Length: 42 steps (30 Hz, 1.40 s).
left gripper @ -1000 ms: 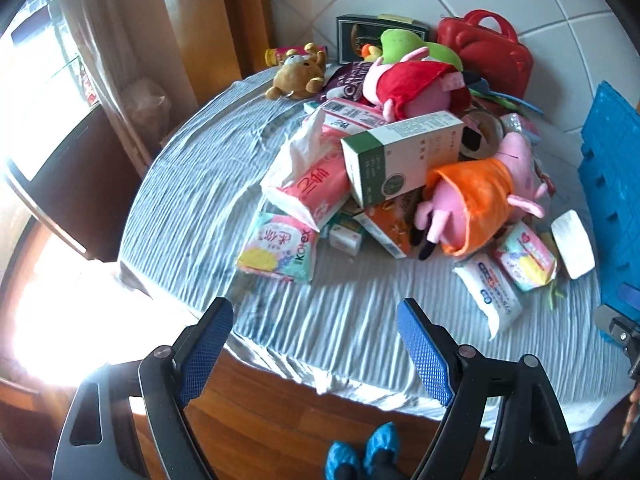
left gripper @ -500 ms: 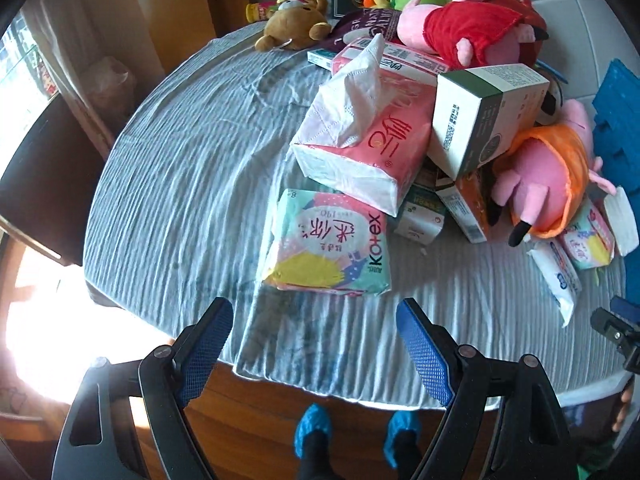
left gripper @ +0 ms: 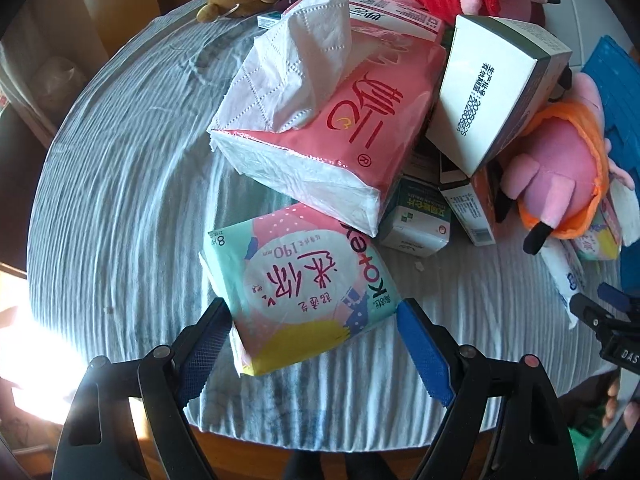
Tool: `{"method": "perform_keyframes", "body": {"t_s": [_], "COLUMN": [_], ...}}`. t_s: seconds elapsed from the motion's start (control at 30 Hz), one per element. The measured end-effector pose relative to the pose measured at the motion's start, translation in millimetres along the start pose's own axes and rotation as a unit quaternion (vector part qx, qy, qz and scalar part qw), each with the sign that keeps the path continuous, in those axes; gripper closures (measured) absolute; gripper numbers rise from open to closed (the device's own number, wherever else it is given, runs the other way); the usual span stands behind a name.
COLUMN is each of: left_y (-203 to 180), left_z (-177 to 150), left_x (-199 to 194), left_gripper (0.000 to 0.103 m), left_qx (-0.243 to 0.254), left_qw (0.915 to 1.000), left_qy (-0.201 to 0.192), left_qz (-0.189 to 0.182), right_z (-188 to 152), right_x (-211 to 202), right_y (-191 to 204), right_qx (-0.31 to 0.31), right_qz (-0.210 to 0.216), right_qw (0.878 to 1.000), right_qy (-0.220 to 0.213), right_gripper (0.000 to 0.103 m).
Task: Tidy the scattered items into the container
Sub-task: 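Grasp the Kotex pad pack with the left tool while the right tool grasps the white wet-wipes pack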
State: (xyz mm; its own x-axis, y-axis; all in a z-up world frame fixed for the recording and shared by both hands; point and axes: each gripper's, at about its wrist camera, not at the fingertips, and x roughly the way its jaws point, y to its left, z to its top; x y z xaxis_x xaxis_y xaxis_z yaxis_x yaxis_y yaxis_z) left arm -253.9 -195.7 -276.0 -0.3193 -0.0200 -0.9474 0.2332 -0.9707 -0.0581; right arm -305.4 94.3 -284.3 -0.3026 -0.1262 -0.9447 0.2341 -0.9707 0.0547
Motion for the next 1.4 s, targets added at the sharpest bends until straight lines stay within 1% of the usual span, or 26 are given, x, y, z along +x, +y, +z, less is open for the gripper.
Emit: {"method": "perform_keyframes", "body": {"t_s": [0.17, 0.3, 0.33, 0.37, 0.4, 0.43, 0.53, 0.67, 0.73, 0.77, 0.8, 0.83, 0.9, 0.93, 0.97, 1.0, 1.07, 1.1, 1.13, 1.17, 1.2, 1.23, 1.33, 1.4], "left_y": [1.9, 7.9, 10.2, 12.4, 13.5, 14.6, 11.7, 7.5, 5.4, 4.3, 3.2, 2.2, -1.6, -3.3, -5.0, -6.0, -7.9, -8.0, -7.9, -7.7, -8.3, -8.9, -12.2, -13.3], "left_z": [5.7, 3.0, 1.7, -0.1, -1.9, -3.7, -4.6, -5.5, -5.9, -6.2, -6.4, -6.6, -7.6, -8.9, -10.2, -11.8, -15.1, -15.5, -15.7, -15.9, -16.5, -17.2, -19.2, -21.2], "left_x": [6.3, 6.7, 5.8, 3.5, 1.0, -1.4, -0.8, 0.5, 1.2, 1.5, 1.8, 2.2, 8.5, 10.7, 13.0, 11.5, 7.5, 5.7, 3.6, 1.4, -0.6, -2.5, -6.2, -6.9], "left_gripper": [0.003, 0.002, 0.003, 0.007, 0.016, 0.018, 0.019, 0.016, 0.013, 0.011, 0.009, 0.009, 0.009, 0.009, 0.012, 0.023, 0.028, 0.034, 0.037, 0.039, 0.041, 0.044, 0.050, 0.051], "left_qx": [-0.009, -0.013, -0.015, -0.014, -0.011, -0.008, -0.012, -0.018, -0.021, -0.023, -0.024, -0.026, -0.025, -0.024, -0.022, -0.017, -0.008, -0.006, -0.005, -0.004, -0.003, -0.001, 0.007, 0.011], "left_qw": [1.0000, 0.9998, 0.9997, 0.9997, 0.9996, 0.9995, 0.9996, 0.9997, 0.9997, 0.9997, 0.9996, 0.9996, 0.9994, 0.9994, 0.9993, 0.9995, 0.9997, 0.9997, 0.9997, 0.9998, 0.9998, 0.9998, 0.9998, 0.9998], "left_qy": [0.000, 0.001, 0.001, -0.001, -0.003, -0.004, 0.000, 0.005, 0.008, 0.009, 0.011, 0.012, 0.021, 0.023, 0.024, 0.020, 0.009, 0.008, 0.006, 0.005, 0.003, 0.002, 0.000, 0.003], "left_qz": [-0.004, -0.016, -0.018, -0.021, -0.025, -0.030, -0.025, -0.016, -0.012, -0.010, -0.008, -0.006, 0.007, 0.012, 0.016, 0.018, 0.022, 0.022, 0.021, 0.020, 0.019, 0.018, 0.020, 0.018], "right_z": [7.9, 6.8, 6.1, 5.3, 4.5, 3.8, 0.4, -5.4, -5.6, -4.8, -3.0, -0.9, 4.1, 6.5, 8.8, 10.9, 14.0, 14.6, 14.2, 13.4, 13.0, 12.8, 11.4, 8.3], "right_x": [15.6, 20.5, 20.6, 19.7, 18.1, 16.5, 13.1, 8.6, 6.7, 5.7, 5.1, 4.8, 5.7, 6.6, 8.3, 10.5, 16.6, 20.0, 23.3, 23.7, 22.6, 21.6, 19.7, 18.5], "right_y": [-4.2, -4.9, -4.3, -3.4, -2.5, -1.6, 2.2, 7.4, 5.7, 4.6, 4.4, 4.7, 6.0, 6.5, 7.3, 8.2, 8.6, 8.3, 7.8, 9.2, 11.0, 12.6, 15.8, 16.6], "right_qx": [-0.002, -0.002, -0.003, -0.003, -0.003, -0.003, -0.005, -0.008, 0.001, 0.005, 0.005, 0.003, -0.003, -0.006, -0.010, -0.015, -0.019, -0.019, -0.016, -0.019, -0.024, -0.027, -0.034, -0.034], "right_qz": [-0.007, -0.013, -0.017, -0.022, -0.027, -0.031, -0.026, -0.004, 0.006, 0.009, 0.006, 0.000, -0.003, -0.002, -0.003, -0.006, -0.009, -0.009, -0.009, -0.018, -0.023, -0.022, -0.018, -0.010], "right_qw": [1.000, 1.000, 1.000, 1.000, 1.000, 0.999, 1.000, 1.000, 1.000, 1.000, 1.000, 1.000, 1.000, 1.000, 1.000, 1.000, 1.000, 1.000, 1.000, 1.000, 0.999, 0.999, 0.999, 0.999], "right_qy": [0.004, 0.001, 0.000, 0.000, -0.001, -0.002, 0.003, 0.002, -0.001, -0.003, -0.005, -0.007, -0.009, -0.010, -0.010, -0.010, -0.006, -0.001, 0.006, 0.005, 0.004, 0.005, 0.010, 0.013], "right_gripper": [0.000, 0.000, 0.002, 0.006, 0.017, 0.023, 0.028, 0.028, 0.022, 0.022, 0.019, 0.014, 0.008, 0.006, 0.006, 0.006, 0.006, 0.006, 0.013, 0.017, 0.030, 0.037, 0.039, 0.040]}}
